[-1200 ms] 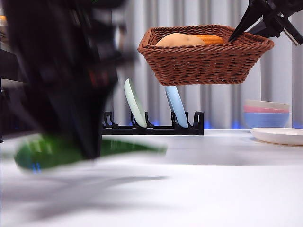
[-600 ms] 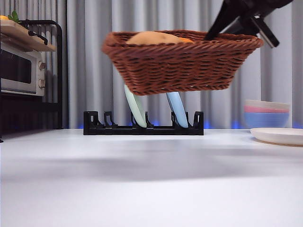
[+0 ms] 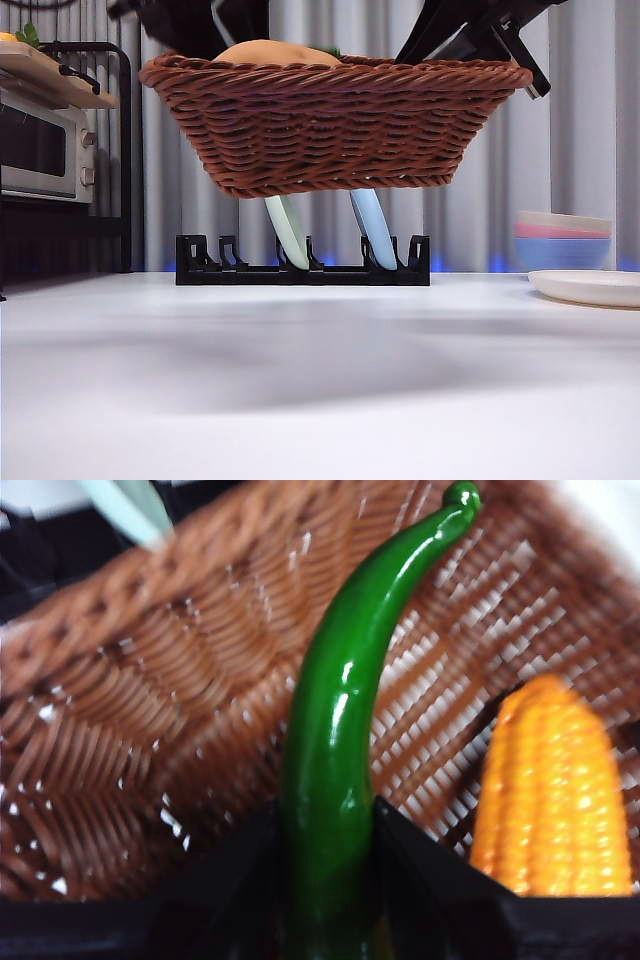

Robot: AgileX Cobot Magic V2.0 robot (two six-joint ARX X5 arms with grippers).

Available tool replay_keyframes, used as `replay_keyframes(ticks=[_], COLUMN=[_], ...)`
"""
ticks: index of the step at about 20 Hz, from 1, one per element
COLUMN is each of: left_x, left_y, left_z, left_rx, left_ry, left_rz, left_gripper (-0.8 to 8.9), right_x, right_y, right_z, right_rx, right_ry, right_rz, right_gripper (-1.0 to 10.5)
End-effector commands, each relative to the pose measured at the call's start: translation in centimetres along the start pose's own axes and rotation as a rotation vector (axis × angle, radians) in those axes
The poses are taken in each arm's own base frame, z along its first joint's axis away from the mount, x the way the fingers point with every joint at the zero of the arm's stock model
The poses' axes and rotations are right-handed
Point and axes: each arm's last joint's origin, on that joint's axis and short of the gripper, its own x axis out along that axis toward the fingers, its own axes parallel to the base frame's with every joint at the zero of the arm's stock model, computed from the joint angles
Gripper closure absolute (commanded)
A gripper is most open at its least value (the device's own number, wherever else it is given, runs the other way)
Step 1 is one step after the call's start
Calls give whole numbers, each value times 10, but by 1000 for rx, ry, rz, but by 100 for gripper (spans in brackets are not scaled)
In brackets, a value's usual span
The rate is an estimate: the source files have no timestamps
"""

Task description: Pick up the basket,pick up the corn from the table,pick up the potato from the table,pick up the cucumber from the table,put all items into the basket

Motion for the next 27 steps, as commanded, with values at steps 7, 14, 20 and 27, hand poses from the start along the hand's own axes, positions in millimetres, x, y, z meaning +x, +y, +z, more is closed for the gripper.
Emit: replay_keyframes(ticks=[7, 14, 20, 27], left_x=[-4, -28, -59, -75], left_y=[0, -5, -8, -7], left_z=[5, 23, 44, 55], left_rx=[-17, -26, -11, 10], left_ry=[-36, -116, -205, -235], left_rz=[-17, -48, -74, -73], left_gripper=[212, 212, 212, 212], right_x=[0, 19, 54, 87], right_y=[-2, -19, -46, -72], right_z=[5, 2, -10, -28], right_rx=[23, 111, 214, 273], right_ry=[-58, -34, 70, 184], right_rz=[-104, -208, -256, -306], right_gripper=[959, 959, 959, 959])
